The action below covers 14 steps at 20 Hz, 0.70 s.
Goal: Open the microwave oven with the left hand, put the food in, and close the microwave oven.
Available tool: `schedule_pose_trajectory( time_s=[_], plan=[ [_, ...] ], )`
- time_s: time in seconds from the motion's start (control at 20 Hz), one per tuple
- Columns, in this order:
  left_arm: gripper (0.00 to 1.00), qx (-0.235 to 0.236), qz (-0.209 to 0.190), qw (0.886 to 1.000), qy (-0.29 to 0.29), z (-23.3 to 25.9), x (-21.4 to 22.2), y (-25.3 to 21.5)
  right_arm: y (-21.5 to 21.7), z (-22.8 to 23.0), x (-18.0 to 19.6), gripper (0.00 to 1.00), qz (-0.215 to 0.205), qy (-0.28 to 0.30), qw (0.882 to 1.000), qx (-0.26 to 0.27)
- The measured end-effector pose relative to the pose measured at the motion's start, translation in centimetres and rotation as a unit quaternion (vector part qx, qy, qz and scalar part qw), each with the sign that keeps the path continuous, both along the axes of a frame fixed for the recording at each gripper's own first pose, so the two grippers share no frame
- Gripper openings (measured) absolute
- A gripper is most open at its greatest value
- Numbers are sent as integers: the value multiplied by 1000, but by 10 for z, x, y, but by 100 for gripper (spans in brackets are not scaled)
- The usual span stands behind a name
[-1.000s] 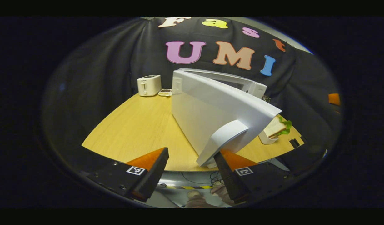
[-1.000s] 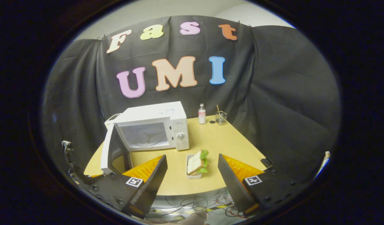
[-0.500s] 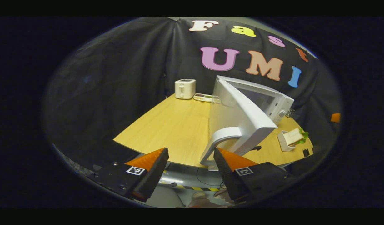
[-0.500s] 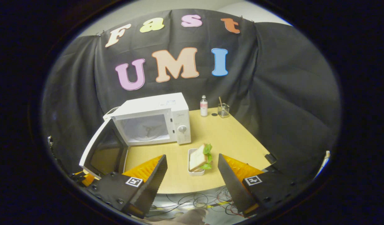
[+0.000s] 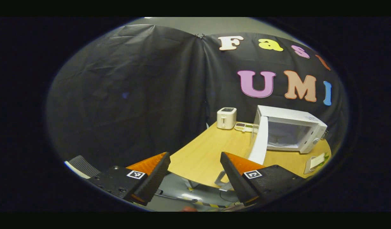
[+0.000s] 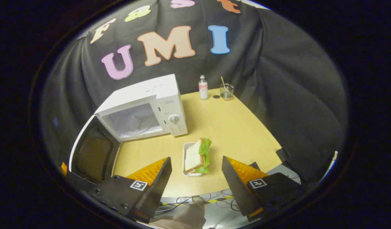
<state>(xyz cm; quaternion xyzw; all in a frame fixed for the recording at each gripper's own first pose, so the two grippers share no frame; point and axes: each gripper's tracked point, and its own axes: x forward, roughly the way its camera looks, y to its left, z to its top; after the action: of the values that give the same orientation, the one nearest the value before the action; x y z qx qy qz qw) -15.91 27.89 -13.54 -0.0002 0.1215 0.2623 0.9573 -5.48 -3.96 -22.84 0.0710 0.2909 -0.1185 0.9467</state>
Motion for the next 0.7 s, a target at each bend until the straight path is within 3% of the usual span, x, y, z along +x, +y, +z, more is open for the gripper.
schedule_pose_trajectory(
  time_s=[0.15,0.2,0.25,0.3,0.4,0.45,0.5,0.65,0.7],
  plan=[
    [96,-14,19,999,-27,21,10,-13,-12,-26,27,92,20,50,998,25],
    [94,-13,23,999,-36,28,14,-16,-15,-35,33,99,26,66,997,38],
    [94,-9,26,999,-41,32,18,-19,-15,-44,40,92,31,80,995,55],
    [99,-5,27,999,-46,36,26,-25,-16,-52,48,93,35,92,993,72],
    [96,-4,25,998,-52,40,41,-41,-16,-68,57,93,45,120,986,103],
    [96,-5,23,998,-55,43,47,-48,-17,-78,60,99,48,140,983,112],
    [96,-8,21,998,-59,45,53,-55,-20,-91,61,92,53,167,978,115],
    [96,-17,14,997,-70,47,76,-78,-28,-119,64,92,64,223,966,117],
    [96,-17,13,997,-71,47,84,-84,-29,-127,68,99,66,232,962,126]
  ],
)
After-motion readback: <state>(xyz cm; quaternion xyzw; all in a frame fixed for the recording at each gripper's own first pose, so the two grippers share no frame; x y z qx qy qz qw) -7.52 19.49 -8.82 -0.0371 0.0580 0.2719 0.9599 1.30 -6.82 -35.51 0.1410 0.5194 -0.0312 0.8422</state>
